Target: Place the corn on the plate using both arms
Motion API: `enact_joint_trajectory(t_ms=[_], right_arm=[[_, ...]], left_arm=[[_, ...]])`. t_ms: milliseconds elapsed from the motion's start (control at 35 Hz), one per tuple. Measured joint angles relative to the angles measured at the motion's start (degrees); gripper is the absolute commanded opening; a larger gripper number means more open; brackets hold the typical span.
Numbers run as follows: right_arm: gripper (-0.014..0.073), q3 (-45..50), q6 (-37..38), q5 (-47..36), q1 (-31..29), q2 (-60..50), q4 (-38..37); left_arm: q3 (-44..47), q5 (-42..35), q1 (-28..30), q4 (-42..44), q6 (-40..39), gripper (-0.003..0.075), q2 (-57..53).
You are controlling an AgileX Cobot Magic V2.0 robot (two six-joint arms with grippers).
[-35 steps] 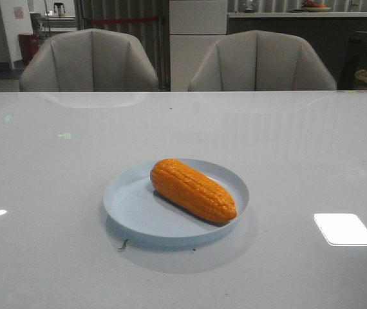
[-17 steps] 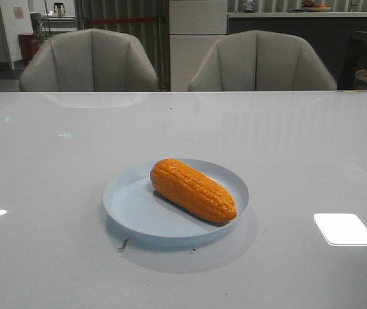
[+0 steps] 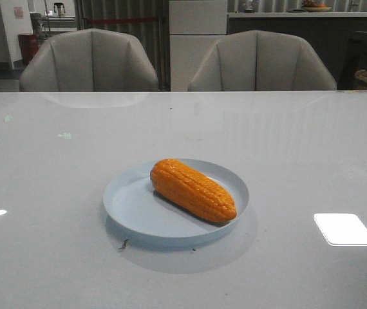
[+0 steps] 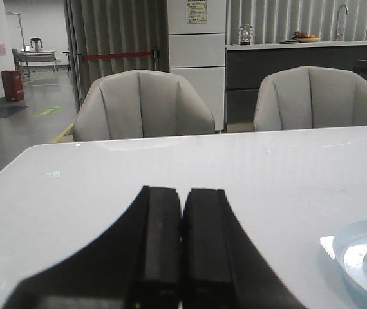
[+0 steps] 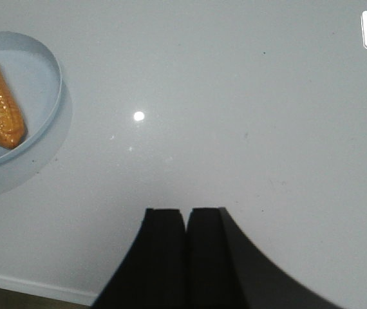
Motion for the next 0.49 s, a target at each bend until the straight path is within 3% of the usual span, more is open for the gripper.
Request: enact_joint_trajectory(t_ms=[486], right_arm=[[0.0053, 0.0, 0.0, 0.0, 0.0, -0.5, 0.0]], left_arm=[[0.0, 0.0, 0.0, 0.0, 0.0, 0.0094, 0.0]])
